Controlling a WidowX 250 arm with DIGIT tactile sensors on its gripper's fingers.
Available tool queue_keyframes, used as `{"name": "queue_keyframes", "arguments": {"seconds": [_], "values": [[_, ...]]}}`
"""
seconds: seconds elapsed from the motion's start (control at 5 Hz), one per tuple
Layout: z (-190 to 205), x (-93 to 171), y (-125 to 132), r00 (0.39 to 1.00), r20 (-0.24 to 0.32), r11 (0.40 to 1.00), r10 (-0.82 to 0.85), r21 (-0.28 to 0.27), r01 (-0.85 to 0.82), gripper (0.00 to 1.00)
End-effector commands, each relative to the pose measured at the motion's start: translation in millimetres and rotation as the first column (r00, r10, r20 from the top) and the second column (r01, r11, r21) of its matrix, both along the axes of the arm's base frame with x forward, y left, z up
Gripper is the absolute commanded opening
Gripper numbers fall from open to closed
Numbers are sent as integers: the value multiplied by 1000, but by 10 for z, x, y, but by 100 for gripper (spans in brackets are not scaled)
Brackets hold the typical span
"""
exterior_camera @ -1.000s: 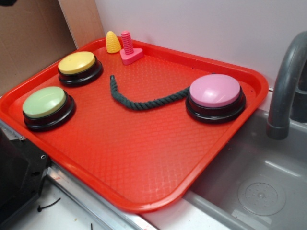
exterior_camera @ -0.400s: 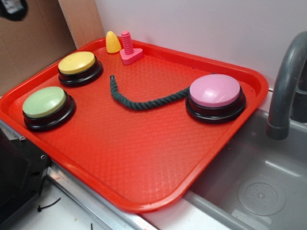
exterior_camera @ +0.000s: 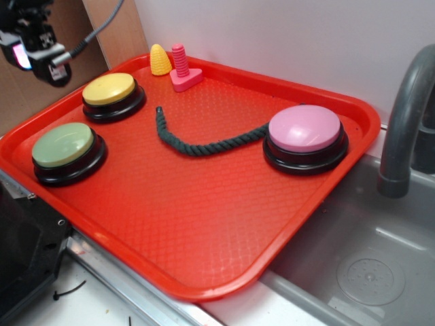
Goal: Push the green button.
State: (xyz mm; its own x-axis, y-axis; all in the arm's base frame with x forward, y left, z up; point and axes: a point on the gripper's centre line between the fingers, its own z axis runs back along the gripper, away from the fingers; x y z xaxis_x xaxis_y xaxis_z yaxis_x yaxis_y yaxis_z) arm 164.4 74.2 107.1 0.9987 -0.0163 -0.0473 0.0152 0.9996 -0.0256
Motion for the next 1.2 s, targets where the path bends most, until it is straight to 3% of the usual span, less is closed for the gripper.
{"name": "queue_keyframes", "arguments": {"seconds": [0.0,0.4,0.8,1.0], "values": [[-278,119,-71,995,53,997,-82,-5,82,100],[-529,-138,-41,990,85,994,-109,30,107,100],[-621,-139,-31,991,47,991,-129,43,127,100],[-469,-92,-72,985,68,986,-156,73,151,100]]}}
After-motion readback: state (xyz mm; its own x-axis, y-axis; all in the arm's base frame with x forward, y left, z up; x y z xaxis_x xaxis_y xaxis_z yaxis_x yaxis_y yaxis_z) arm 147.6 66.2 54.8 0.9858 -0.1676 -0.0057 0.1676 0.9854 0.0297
